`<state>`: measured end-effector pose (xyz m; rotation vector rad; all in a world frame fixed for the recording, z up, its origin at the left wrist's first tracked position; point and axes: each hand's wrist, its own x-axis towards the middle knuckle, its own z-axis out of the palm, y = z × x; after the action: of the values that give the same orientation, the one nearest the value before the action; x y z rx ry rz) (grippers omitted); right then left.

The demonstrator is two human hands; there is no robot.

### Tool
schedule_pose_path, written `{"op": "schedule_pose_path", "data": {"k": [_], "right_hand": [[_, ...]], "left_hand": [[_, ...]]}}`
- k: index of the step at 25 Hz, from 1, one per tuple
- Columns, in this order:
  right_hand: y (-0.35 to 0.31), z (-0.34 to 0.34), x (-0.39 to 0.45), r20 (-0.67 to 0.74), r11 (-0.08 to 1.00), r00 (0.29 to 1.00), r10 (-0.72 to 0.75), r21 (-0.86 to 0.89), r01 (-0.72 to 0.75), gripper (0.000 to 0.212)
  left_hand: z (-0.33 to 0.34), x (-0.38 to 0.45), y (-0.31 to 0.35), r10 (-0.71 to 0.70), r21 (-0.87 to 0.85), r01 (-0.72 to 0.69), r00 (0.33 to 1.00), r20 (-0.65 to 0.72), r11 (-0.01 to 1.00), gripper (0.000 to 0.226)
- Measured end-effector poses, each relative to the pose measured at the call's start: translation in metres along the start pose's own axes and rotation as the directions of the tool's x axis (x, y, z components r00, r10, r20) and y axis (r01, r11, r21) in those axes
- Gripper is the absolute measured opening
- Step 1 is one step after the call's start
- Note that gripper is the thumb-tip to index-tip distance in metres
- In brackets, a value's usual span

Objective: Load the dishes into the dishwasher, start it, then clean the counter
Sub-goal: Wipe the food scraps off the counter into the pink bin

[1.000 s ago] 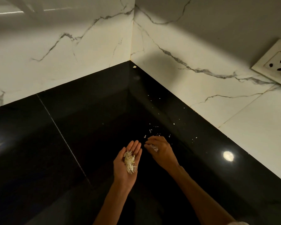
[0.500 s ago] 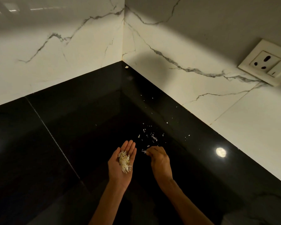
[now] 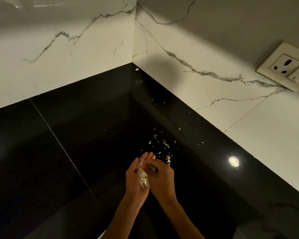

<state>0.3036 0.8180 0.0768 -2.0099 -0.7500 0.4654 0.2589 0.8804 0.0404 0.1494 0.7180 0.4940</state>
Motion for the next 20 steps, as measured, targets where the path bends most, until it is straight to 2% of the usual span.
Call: {"op": "schedule_pose_path", "data": {"k": [2, 4, 5, 7, 9, 10, 11, 12, 13, 14, 15, 17, 19, 20], "right_hand": [[-0.005, 0.005, -0.009, 0.068, 0.977, 0.987, -0.145, -0.145, 0.154, 0.017], [-0.009, 0.007, -0.017, 0.116, 0.947, 0.961, -0.252, -0.173, 0.27, 0.024], [-0.009, 0.006, -0.019, 0.1, 0.938, 0.952, -0.291, -0.167, 0.304, 0.025], [0.001, -0.004, -0.016, -0.039, 0.944, 0.954, -0.296, -0.167, 0.286, 0.027], [0.027, -0.023, -0.009, -0.191, 0.973, 0.969, -0.155, -0.199, 0.117, 0.039], [0.042, -0.031, -0.009, -0.193, 0.973, 0.981, 0.005, -0.224, -0.049, 0.053], [0.055, -0.036, -0.011, -0.139, 0.936, 0.974, 0.178, -0.282, -0.211, 0.072], [0.065, -0.035, -0.016, -0.058, 0.875, 0.953, 0.297, -0.383, -0.296, 0.089], [0.07, -0.029, -0.022, 0.014, 0.825, 0.945, 0.327, -0.493, -0.278, 0.101], [0.074, -0.02, -0.026, 0.068, 0.806, 0.957, 0.281, -0.558, -0.197, 0.107], [0.076, -0.009, -0.027, 0.103, 0.825, 0.974, 0.201, -0.555, -0.111, 0.108], [0.073, 0.006, -0.017, 0.155, 0.874, 0.981, 0.117, -0.484, -0.027, 0.101], [0.073, 0.011, -0.008, 0.184, 0.894, 0.982, 0.043, -0.446, 0.044, 0.087], [0.076, 0.01, -0.007, 0.158, 0.893, 0.987, -0.016, -0.442, 0.086, 0.072]], "left_hand": [[0.004, -0.003, 0.003, -0.038, -0.009, 0.038, 0.999, 0.001, 0.999, 0.042], [0.004, -0.003, 0.007, -0.046, 0.002, 0.046, 0.999, -0.008, 0.999, 0.042], [0.003, -0.001, 0.009, -0.042, -0.01, 0.042, 0.999, -0.001, 0.999, 0.042], [-0.001, 0.003, 0.014, -0.034, -0.129, 0.036, 0.999, 0.012, 0.991, 0.042], [-0.006, 0.005, 0.021, 0.008, -0.25, -0.008, 1.0, -0.002, 0.968, 0.039], [-0.01, 0.005, 0.025, 0.033, -0.268, -0.037, 0.999, -0.019, 0.963, 0.038], [-0.013, 0.004, 0.03, 0.063, -0.264, -0.067, 0.998, -0.022, 0.962, 0.037], [-0.018, 0.003, 0.034, 0.089, -0.248, -0.092, 0.996, -0.025, 0.964, 0.036], [-0.021, 0.002, 0.037, 0.105, -0.237, -0.107, 0.994, -0.02, 0.966, 0.035], [-0.023, 0.003, 0.038, 0.11, -0.228, -0.111, 0.994, -0.018, 0.967, 0.036], [-0.023, 0.003, 0.037, 0.111, -0.228, -0.111, 0.994, -0.013, 0.967, 0.035], [-0.021, 0.004, 0.036, 0.11, -0.229, -0.113, 0.994, -0.028, 0.967, 0.035], [-0.021, 0.004, 0.036, 0.102, -0.234, -0.106, 0.994, -0.027, 0.967, 0.037], [-0.021, 0.004, 0.036, 0.098, -0.24, -0.101, 0.995, -0.028, 0.966, 0.037]]}}
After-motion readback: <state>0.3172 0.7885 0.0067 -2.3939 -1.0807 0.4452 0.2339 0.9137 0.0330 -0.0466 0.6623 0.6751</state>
